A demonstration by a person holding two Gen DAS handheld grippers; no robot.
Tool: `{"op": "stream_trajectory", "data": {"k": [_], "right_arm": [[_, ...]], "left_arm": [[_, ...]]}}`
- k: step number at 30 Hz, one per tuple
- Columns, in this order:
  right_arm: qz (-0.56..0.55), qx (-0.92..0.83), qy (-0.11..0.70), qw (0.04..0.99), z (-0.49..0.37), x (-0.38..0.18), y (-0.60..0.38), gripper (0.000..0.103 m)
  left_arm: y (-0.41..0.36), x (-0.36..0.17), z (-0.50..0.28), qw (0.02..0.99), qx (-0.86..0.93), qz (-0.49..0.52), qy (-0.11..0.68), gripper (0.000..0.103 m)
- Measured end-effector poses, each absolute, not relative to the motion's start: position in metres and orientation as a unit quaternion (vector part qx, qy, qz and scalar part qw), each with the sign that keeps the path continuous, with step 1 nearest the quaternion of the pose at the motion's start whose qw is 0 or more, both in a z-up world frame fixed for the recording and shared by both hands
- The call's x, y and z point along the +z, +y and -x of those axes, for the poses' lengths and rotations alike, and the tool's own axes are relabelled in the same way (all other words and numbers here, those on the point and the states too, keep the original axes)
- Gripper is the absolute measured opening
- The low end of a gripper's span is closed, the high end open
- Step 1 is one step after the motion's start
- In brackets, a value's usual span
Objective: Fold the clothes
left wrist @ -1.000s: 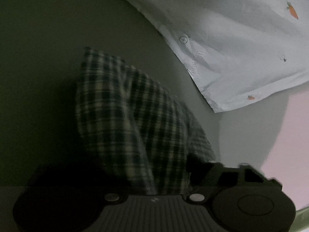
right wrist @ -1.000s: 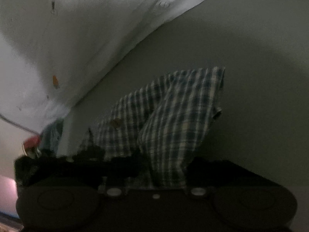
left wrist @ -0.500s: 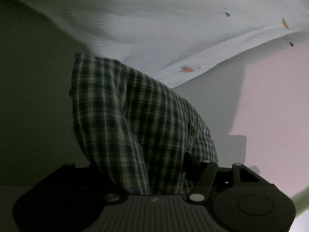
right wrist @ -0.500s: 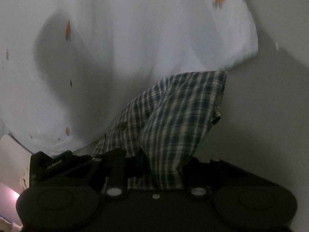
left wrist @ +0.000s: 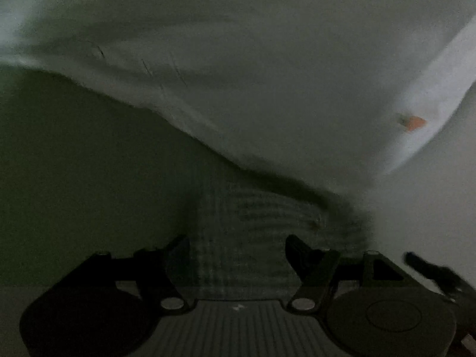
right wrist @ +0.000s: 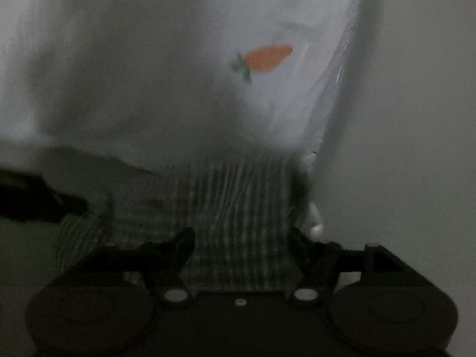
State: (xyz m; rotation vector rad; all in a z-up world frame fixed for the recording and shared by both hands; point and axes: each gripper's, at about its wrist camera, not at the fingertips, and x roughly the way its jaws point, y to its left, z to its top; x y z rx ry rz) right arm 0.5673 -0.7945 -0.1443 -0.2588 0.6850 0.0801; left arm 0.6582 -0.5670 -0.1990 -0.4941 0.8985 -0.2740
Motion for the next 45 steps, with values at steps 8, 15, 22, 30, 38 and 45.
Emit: {"op": "stream_trajectory", "data": {"k": [8,15,22,30,38,45], "right_arm": [[0.047,0.024,0.317,0.947,-0.579,-0.201,-0.781,0.039],[-0.077,-0.060,0.351,0.931,-0.577,-0.192,-0.811,0.063],[-0.099,-0.031,0.276,0.955,-0.509,-0.108,-0.779,0.088],[-0.168,0.054,0.175,0.969,-0.403,-0.036,-0.686,0.103],[-0.095,0.078,0.160,0.979,-0.295,0.005,-0.571,0.102],[-0.089,0.069,0.152,0.982,-0.184,0.018,-0.481,0.102]], "left_arm": [[-0.601,-0.231,-0.676,0.882,-0.139,0.094,0.441,0.080],[-0.558,-0.221,-0.673,0.886,-0.131,0.087,0.437,0.082],[-0.471,-0.127,-0.597,0.917,-0.121,0.080,0.372,0.082],[-0.363,-0.033,-0.438,0.951,-0.091,0.097,0.280,0.103],[-0.260,0.025,-0.289,0.967,-0.069,0.108,0.222,0.103],[-0.180,0.033,-0.180,0.967,-0.058,0.098,0.228,0.103]]}}
